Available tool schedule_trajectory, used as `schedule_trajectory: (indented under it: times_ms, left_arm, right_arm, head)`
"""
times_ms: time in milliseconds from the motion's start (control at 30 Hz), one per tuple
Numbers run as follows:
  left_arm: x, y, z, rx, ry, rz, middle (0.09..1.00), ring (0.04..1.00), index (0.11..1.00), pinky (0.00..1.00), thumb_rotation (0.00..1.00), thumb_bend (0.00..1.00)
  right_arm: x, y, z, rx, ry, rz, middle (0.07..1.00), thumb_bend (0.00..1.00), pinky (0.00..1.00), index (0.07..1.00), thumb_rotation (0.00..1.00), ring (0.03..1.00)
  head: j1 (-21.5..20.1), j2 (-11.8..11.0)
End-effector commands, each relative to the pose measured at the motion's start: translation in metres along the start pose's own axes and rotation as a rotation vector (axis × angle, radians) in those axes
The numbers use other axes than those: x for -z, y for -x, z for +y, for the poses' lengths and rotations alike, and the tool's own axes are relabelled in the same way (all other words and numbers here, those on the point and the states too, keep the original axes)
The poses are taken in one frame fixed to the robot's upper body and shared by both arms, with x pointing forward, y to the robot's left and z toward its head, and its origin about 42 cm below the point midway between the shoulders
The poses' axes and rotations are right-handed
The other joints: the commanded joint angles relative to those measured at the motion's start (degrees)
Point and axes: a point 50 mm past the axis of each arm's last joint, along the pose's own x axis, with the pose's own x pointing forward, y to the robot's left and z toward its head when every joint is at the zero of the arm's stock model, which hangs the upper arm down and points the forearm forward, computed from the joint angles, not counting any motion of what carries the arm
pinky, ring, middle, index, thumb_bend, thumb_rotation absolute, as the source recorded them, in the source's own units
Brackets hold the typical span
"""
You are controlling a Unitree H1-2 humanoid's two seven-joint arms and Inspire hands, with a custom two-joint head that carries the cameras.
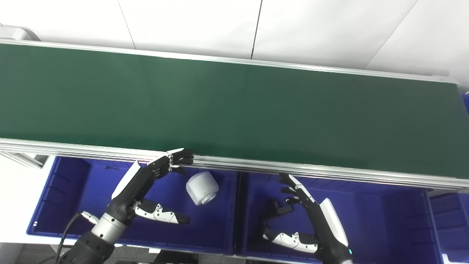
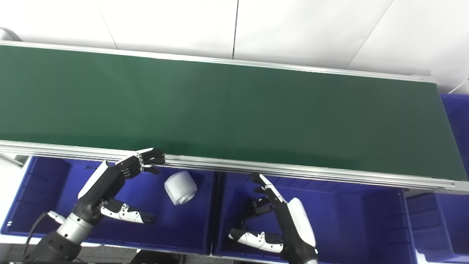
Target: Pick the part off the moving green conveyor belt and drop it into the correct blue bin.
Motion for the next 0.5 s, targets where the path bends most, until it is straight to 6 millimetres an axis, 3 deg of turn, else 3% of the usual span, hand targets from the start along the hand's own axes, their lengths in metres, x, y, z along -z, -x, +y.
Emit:
schedule_trajectory:
  times_ms: [0, 333, 467]
  left_arm:
    - [-0.007, 0.000, 0.000, -0.003, -0.011, -0.048, 0.844, 0.808, 0.832, 0.71, 0.24, 0.88]
    - [-0.003, -0.004, -0.009, 0.030, 0.014, -0.059, 0.864, 0.821, 0.850, 0.71, 0.25, 0.87]
    - [0.005, -0.005, -0.014, 0.035, 0.025, -0.050, 0.873, 0.825, 0.854, 0.71, 0.26, 0.87]
  right_arm:
    - [-0.006, 0.003, -0.001, 0.033, -0.012, -0.060, 0.883, 0.88, 0.72, 0.918, 0.48, 0.809]
    - [0.008, 0.009, 0.003, 0.095, -0.015, -0.045, 0.911, 0.88, 0.73, 0.938, 0.43, 0.837]
    - [0.016, 0.013, 0.005, 0.138, 0.019, -0.046, 0.915, 0.89, 0.74, 0.937, 0.43, 0.839]
  head:
    - [0.26, -0.27]
    - [-0.16, -3.78]
    - [-0.11, -7.01]
